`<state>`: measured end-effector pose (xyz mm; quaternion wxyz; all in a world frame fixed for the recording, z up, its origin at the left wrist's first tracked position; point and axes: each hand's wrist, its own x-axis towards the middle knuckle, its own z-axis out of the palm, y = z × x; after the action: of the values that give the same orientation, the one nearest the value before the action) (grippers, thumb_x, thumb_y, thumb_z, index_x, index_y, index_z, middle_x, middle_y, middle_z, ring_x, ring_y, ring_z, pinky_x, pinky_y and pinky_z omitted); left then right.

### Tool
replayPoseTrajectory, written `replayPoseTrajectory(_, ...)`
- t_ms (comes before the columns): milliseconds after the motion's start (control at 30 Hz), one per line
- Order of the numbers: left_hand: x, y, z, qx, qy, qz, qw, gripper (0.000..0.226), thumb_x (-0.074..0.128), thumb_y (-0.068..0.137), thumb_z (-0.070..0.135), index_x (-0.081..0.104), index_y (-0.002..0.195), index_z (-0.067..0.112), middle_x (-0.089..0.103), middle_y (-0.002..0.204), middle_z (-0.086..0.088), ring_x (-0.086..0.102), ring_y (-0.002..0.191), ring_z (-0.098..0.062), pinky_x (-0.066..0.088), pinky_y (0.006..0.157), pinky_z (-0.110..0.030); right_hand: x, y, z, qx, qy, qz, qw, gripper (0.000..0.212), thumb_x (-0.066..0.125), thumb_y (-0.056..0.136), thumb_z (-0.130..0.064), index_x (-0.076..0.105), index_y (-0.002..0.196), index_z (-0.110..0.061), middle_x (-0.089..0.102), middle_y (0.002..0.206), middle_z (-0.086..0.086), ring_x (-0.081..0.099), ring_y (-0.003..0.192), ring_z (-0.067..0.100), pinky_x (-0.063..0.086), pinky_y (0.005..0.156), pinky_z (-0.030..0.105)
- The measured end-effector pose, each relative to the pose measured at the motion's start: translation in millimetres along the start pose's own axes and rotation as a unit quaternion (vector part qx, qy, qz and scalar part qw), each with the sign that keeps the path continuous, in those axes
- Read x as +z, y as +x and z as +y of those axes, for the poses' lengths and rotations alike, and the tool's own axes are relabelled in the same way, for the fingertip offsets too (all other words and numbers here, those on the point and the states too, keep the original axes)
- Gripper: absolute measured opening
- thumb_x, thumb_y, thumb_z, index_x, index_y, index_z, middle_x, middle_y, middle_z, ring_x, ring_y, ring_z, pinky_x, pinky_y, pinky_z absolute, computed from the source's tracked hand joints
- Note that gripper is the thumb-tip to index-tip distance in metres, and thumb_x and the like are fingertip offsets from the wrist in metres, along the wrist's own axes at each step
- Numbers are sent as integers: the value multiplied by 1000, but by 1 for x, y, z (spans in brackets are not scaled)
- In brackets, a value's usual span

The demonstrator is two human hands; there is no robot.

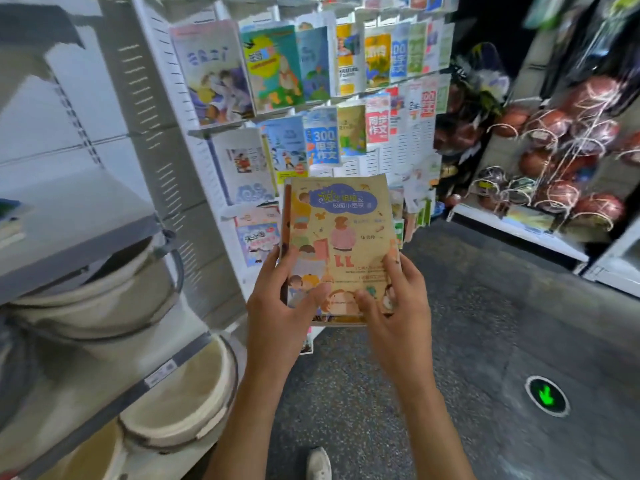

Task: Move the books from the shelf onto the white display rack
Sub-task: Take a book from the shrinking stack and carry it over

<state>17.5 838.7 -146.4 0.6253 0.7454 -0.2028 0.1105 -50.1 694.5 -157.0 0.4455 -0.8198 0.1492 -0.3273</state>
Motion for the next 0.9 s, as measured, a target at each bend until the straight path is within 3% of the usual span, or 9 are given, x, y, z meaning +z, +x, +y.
replayPoseTrajectory(100, 35, 30, -18, -11, -4, -2, 1000, 56, 77, 85, 32, 50, 134, 39, 48, 145, 14, 52, 101, 25, 49, 104, -36, -1, 33, 23, 20, -10, 5, 1000, 68, 68, 90, -29, 37, 151, -28, 32, 153, -5, 42, 129, 4, 46, 101, 27)
replayPoseTrajectory(233, 84, 82, -46, -8, -8, -10, 1000, 55, 74, 89, 21, 52, 138, 29, 39, 135, 30, 40, 112, 32, 42, 96, -4, 3, 94, 55, 30, -20, 6, 999, 67, 68, 91, -26, 37, 150, -29, 30, 152, -8, 38, 125, -6, 44, 98, 17)
replayPoseTrajectory(333, 112, 126, -62, -4, 16, -6, 1000, 55, 76, 86, 20, 56, 138, 26, 42, 137, 19, 46, 105, 29, 37, 85, 3, 10, 144, 77, 33, -28, -10, 999, 65, 68, 90, -31, 40, 149, -29, 30, 152, -6, 39, 126, -2, 48, 98, 22)
replayPoseTrajectory(400, 126, 152, -74, -4, 25, -4, 1000, 57, 77, 86, 23, 53, 136, 36, 45, 142, 13, 52, 113, 16, 43, 91, -5, 18, 173, 90, 34, -42, -19, 998, 63, 68, 90, -33, 42, 148, -28, 30, 152, -3, 40, 124, -1, 49, 98, 29)
replayPoseTrajectory(467, 139, 174, -89, -12, 30, -6, 999, 58, 76, 85, 27, 53, 138, 35, 45, 147, 7, 53, 128, -6, 48, 103, -26, 26, 200, 104, 43, -41, -32, 998, 62, 69, 90, -30, 43, 146, -29, 31, 152, -3, 37, 114, -11, 47, 94, 23)
replayPoseTrajectory(567, 158, 199, -112, -21, 42, -10, 999, 59, 76, 84, 31, 54, 140, 31, 44, 150, 4, 57, 125, -22, 51, 102, -43, 35, 234, 126, 60, 11, -60, 996, 62, 74, 87, -25, 42, 139, -39, 32, 144, -7, 41, 110, -19, 45, 96, 13)
replayPoseTrajectory(700, 181, 219, -138, -31, 63, -16, 997, 65, 66, 80, 49, 54, 140, 29, 38, 149, 16, 55, 129, -25, 50, 102, -47, 38, 275, 161, 108, 60, -103, 987, 65, 79, 83, -18, 44, 132, -43, 35, 131, -8, 41, 115, -20, 46, 93, 8)
replayPoseTrajectory(800, 204, 232, -156, -48, 82, -21, 995, 68, 65, 79, 51, 55, 142, 26, 34, 153, 12, 46, 138, -22, 47, 107, -48, 43, 305, 190, 121, 61, -139, 981, 64, 79, 83, -19, 50, 137, -35, 38, 130, -9, 44, 105, -26, 43, 83, 1)
replayPoseTrajectory(900, 227, 244, -173, -63, 94, -22, 993, 65, 69, 80, 45, 55, 140, 26, 36, 156, 7, 34, 146, -14, 41, 113, -47, 48, 334, 220, 115, 79, -172, 975, 60, 78, 84, -16, 53, 134, -37, 39, 124, -28, 46, 107, -24, 40, 79, -2)
